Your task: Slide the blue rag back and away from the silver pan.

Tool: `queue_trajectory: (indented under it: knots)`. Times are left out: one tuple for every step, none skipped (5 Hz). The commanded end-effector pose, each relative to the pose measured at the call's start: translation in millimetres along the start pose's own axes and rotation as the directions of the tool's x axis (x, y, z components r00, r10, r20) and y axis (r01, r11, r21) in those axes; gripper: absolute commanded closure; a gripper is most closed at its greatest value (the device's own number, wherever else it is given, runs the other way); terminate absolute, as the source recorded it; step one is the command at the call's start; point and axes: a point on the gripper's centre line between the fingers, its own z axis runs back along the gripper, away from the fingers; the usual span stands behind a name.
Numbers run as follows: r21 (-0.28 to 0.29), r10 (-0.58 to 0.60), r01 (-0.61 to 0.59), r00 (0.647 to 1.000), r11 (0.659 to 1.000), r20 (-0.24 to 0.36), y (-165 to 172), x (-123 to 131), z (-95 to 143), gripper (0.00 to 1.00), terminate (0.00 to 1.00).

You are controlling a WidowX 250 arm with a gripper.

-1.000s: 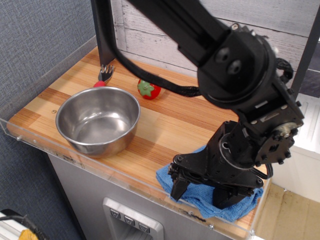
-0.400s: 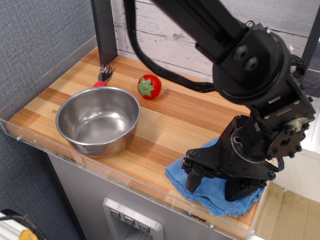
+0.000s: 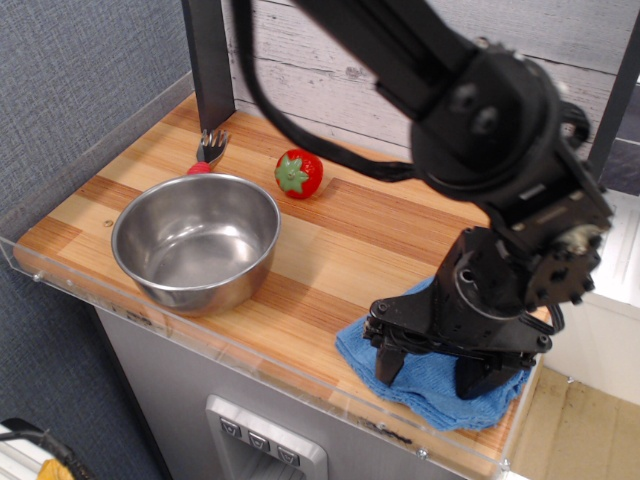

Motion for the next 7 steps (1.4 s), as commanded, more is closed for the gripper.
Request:
queue_trajectory:
  knots:
    - [-0.052,0.017,-0.018,1.0,0.998,-0.021,10,14,-18,0.0,0.0]
    - [-0.056,0.034,-0.035,0.999,0.998,-0.018,19,27,-21,0.0,0.0]
    - [-0.042,0.045,-0.045,0.999,0.998,-0.012,26,41,-20,0.0,0.0]
    - [-0.035,0.058,-0.058,0.998,0.998,-0.007,32,56,-22,0.0,0.0]
    - [-0.028,0.062,-0.062,0.998,0.998,-0.011,35,70,-28,0.0,0.0]
    - [-0.019,0.066,-0.066,0.998,0.998,-0.005,36,90,-32,0.0,0.0]
    - [-0.014,0.075,-0.075,0.997,0.997,-0.001,36,109,-35,0.0,0.0]
